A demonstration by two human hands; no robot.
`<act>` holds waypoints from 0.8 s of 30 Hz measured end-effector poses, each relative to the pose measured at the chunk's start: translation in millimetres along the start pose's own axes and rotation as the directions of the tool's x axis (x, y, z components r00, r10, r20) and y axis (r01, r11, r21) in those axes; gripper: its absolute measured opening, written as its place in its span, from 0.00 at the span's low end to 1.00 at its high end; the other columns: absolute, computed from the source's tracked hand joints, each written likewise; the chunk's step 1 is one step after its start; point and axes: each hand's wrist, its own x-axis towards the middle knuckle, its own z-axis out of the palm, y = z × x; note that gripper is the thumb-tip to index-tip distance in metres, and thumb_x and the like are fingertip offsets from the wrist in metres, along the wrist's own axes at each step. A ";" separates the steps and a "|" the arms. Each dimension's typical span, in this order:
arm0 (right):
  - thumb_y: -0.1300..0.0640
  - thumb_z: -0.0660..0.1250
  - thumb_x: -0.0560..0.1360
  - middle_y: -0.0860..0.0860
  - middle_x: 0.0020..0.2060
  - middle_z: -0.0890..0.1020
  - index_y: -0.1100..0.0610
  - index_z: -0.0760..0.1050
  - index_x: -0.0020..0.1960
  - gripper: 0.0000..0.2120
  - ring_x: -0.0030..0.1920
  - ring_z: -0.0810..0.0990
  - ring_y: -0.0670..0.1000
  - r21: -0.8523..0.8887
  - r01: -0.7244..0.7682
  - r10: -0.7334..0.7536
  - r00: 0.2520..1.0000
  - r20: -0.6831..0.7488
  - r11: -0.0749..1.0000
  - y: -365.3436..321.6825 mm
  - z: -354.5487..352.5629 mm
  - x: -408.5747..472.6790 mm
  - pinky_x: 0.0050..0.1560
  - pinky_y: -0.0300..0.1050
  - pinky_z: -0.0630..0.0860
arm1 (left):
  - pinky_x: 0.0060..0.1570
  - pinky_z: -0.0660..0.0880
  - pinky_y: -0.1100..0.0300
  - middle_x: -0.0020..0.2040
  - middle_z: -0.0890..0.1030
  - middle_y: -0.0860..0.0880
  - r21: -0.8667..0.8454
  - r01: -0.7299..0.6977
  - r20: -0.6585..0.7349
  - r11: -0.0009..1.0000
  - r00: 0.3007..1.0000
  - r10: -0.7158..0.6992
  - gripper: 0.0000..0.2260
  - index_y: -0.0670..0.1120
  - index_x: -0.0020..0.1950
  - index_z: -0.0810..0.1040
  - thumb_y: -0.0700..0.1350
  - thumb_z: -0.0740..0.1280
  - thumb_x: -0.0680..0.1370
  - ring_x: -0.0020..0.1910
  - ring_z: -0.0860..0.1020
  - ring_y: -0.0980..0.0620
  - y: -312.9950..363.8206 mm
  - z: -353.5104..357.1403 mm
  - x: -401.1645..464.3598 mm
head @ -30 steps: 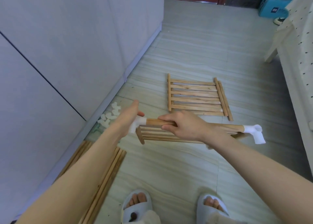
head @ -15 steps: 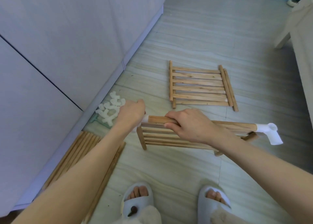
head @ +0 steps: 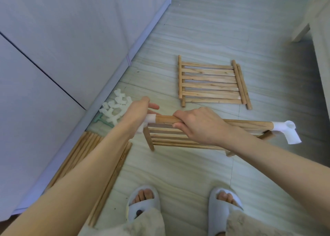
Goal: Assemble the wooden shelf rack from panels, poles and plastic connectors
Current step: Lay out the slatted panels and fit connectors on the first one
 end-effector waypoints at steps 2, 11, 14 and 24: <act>0.46 0.49 0.81 0.52 0.52 0.80 0.54 0.66 0.61 0.16 0.47 0.79 0.59 -0.062 0.019 -0.020 1.000 -0.022 0.998 -1.4 4.0 -0.6 0.37 0.46 0.63 | 0.31 0.72 0.63 0.42 0.85 0.45 -0.089 0.008 0.083 0.996 0.997 -0.001 0.22 0.45 0.49 0.81 0.52 0.49 0.82 0.36 0.82 0.53 -2.2 -2.2 -0.6; 0.45 0.46 0.81 0.50 0.53 0.79 0.53 0.65 0.63 0.18 0.44 0.79 0.59 -0.164 0.004 -0.017 0.997 -0.080 0.987 7.3 12.4 8.3 0.34 0.46 0.63 | 0.42 0.68 0.58 0.41 0.85 0.48 -0.013 -0.072 0.064 0.997 0.995 0.073 0.24 0.46 0.51 0.81 0.54 0.46 0.83 0.46 0.80 0.52 5.1 -0.5 17.0; 0.45 0.47 0.81 0.50 0.51 0.79 0.53 0.66 0.63 0.18 0.42 0.79 0.57 -0.176 -0.006 -0.014 0.994 -0.113 0.984 10.9 12.9 11.9 0.32 0.45 0.63 | 0.34 0.69 0.61 0.40 0.85 0.48 -0.024 -0.046 0.064 0.999 0.997 0.047 0.22 0.45 0.50 0.80 0.52 0.48 0.83 0.40 0.80 0.53 10.7 -1.1 20.5; 0.44 0.51 0.81 0.52 0.48 0.79 0.53 0.72 0.59 0.18 0.49 0.77 0.56 -0.138 -0.163 0.127 0.962 -0.240 0.977 38.9 13.0 33.1 0.48 0.48 0.66 | 0.52 0.72 0.56 0.53 0.81 0.48 -0.392 -0.187 0.000 0.901 0.979 0.203 0.15 0.52 0.52 0.77 0.53 0.51 0.82 0.53 0.78 0.50 -9.2 -3.6 34.8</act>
